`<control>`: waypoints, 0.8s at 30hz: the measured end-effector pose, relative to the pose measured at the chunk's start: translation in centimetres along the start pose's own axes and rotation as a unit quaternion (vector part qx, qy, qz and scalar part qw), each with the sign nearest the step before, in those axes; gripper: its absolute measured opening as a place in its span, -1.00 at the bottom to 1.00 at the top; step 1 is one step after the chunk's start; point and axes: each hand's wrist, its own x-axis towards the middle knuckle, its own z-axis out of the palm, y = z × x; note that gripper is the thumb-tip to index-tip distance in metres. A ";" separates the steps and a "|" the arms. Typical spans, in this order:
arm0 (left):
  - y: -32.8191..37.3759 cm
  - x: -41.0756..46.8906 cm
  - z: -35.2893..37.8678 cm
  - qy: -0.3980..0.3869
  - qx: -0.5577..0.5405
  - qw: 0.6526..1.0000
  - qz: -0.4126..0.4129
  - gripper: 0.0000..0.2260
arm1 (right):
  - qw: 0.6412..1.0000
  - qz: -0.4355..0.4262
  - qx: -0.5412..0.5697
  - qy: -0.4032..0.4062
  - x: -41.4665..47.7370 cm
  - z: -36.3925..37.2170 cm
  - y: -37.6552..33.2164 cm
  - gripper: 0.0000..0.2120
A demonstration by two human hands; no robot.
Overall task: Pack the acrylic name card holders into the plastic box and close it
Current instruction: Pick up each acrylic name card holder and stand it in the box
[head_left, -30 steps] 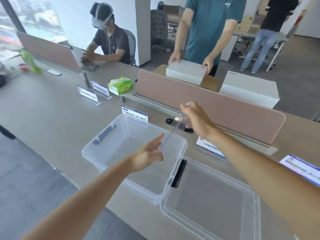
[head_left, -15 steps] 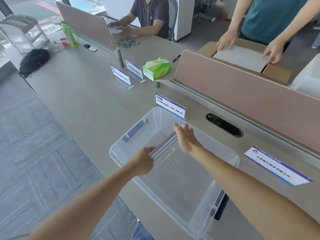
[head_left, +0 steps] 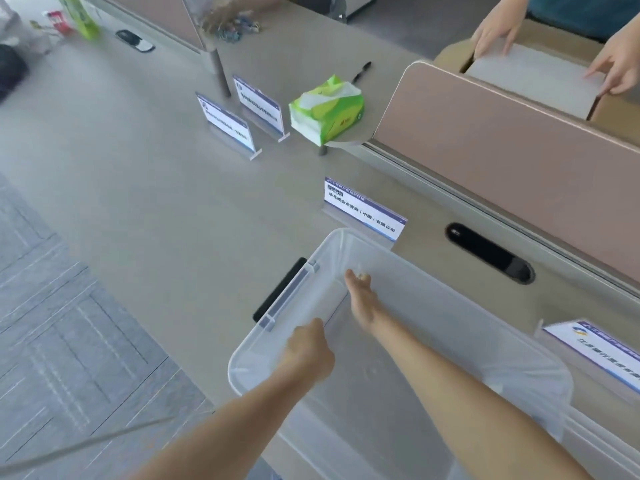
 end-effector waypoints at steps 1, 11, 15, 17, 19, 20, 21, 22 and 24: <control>-0.1 0.1 0.1 0.004 -0.007 1.000 -0.004 -0.77 | 1.000 -0.007 0.006 -0.004 0.1 0.3 -0.1 -0.46; -0.9 1.3 -0.6 0.047 -0.005 0.998 -0.036 -0.77 | 0.995 -0.046 0.025 -0.080 1.7 0.3 -0.5 -0.31; -0.9 1.5 -0.6 0.060 0.015 0.996 -0.061 -0.65 | 0.994 -0.051 0.020 -0.097 2.4 0.2 0.1 -0.36; -0.8 1.3 -0.7 0.063 0.025 0.996 -0.065 -0.60 | 0.993 -0.054 0.018 -0.102 2.3 0.1 0.1 -0.29; -0.7 0.8 -0.9 0.065 0.031 0.995 -0.063 -0.58 | 0.993 -0.055 0.022 -0.098 1.7 0.0 -0.1 -0.29; -0.6 0.4 -1.1 0.068 0.030 0.995 -0.060 -0.58 | 0.994 -0.054 0.023 -0.090 1.3 0.0 -0.2 -0.31; -0.5 -0.2 -1.3 0.073 0.026 0.995 -0.056 -0.60 | 0.995 -0.056 0.024 -0.082 0.9 -0.1 -0.3 -0.34; -0.4 -0.8 -1.6 0.079 0.024 0.995 -0.049 -0.60 | 0.995 -0.054 0.025 -0.074 0.2 -0.2 -0.5 -0.37; 0.0 -2.2 -2.4 0.091 0.030 0.995 -0.017 -0.64 | 0.997 -0.053 0.012 -0.056 -1.3 -0.6 -0.8 -0.38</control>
